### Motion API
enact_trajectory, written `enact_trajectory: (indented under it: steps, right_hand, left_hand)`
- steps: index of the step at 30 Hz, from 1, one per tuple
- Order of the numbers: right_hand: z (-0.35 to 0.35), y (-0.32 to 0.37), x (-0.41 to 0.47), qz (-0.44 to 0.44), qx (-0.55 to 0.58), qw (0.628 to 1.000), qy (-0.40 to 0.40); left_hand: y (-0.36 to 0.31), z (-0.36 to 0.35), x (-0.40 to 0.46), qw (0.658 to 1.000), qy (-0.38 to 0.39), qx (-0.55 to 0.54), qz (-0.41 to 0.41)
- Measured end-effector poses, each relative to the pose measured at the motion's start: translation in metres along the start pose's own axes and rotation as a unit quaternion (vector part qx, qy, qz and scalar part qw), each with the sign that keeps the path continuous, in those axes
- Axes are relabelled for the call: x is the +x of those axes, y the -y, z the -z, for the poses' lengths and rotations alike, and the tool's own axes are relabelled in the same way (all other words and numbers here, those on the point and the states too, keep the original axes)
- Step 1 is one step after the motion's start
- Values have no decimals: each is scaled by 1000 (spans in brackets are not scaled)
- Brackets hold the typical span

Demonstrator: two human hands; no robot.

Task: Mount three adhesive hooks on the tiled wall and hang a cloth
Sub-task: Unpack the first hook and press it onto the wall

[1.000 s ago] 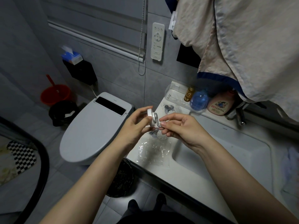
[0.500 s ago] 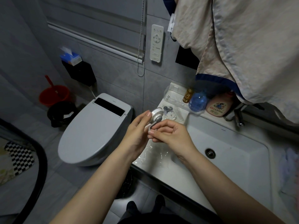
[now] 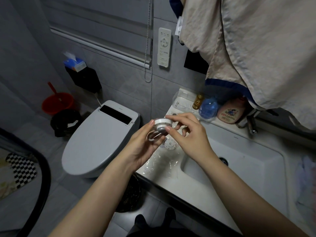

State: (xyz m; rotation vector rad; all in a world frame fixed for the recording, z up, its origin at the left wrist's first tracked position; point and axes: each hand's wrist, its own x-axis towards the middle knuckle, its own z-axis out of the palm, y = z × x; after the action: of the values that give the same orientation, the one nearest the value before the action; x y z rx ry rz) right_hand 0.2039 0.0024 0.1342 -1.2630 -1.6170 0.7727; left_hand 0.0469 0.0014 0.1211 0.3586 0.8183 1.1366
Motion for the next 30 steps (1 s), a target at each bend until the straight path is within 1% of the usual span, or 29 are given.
enact_trajectory:
  steps: [3, 5, 7, 10, 12, 15, 19, 21, 25, 30]
  right_hand:
    - [-1, 1, 2, 1, 30, 1000, 8]
    - [-2, 0, 1, 8, 39, 999, -6]
    - [-5, -1, -1, 23, 19, 999, -34]
    - [-8, -3, -3, 51, -21, 997, -59]
    - [-9, -4, -3, 57, -20, 997, -44]
    - [-8, -7, -1, 42, 0, 999, 8]
    - [-2, -10, 3, -21, 73, 994, 75]
    - [1, -11, 4, -53, 119, 987, 92]
    - [5, -13, 5, -77, 156, 980, 101]
    - [2, -17, 6, -39, 125, 989, 69]
  left_hand:
    - [-4, -4, -2, 1000, 0, -15, 23]
    - [-6, -9, -6, 998, 16, -44, 45]
    - [-7, -13, -9, 994, 30, -80, 73]
    - [-7, -15, -10, 987, 24, -114, 110]
    - [-8, -14, -10, 985, 18, -123, 119]
    - [-9, -11, -13, 984, 20, -123, 128]
    - [-9, -5, -12, 983, 23, -111, 146]
    - [-9, -3, -11, 982, 26, -108, 152]
    - [-7, 2, -6, 979, 25, -116, 166]
    - [-5, 3, -5, 979, 28, -94, 179]
